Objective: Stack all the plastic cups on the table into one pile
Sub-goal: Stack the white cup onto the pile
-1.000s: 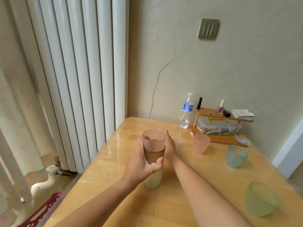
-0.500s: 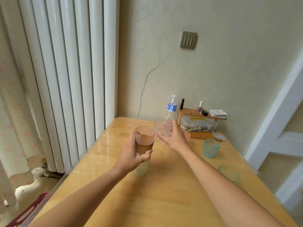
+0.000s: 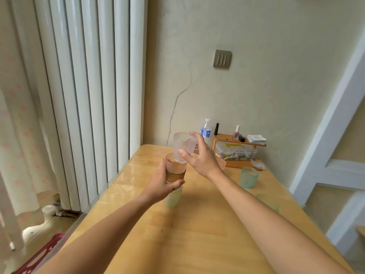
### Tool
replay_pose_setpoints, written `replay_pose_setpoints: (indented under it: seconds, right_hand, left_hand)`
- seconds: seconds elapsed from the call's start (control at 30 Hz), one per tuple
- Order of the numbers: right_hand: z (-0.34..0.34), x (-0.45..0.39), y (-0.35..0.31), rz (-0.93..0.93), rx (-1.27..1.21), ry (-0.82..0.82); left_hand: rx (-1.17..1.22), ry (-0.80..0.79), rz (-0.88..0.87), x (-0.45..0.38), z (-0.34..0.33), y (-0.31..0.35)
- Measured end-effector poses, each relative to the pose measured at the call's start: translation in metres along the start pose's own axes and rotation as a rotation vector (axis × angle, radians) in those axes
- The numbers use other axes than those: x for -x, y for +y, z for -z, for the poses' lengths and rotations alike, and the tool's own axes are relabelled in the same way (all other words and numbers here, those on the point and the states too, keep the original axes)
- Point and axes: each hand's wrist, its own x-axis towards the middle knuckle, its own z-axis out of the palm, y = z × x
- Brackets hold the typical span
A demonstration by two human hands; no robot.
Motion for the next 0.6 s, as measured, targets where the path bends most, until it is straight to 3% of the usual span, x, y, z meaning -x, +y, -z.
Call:
replay_pose_setpoints:
  seconds: [0.33,0.6]
  right_hand:
    - [-0.015,0.01,-0.008,-0.05,0.045,-0.183]
    - [-0.021,0.023,0.001,-0.181,-0.104,-0.268]
  left_hand:
    - [0.023,-0.013,0.043,-0.001,-0.002,-0.003]
    - [0.096,-0.027,-0.019,0.0,0.001,0.01]
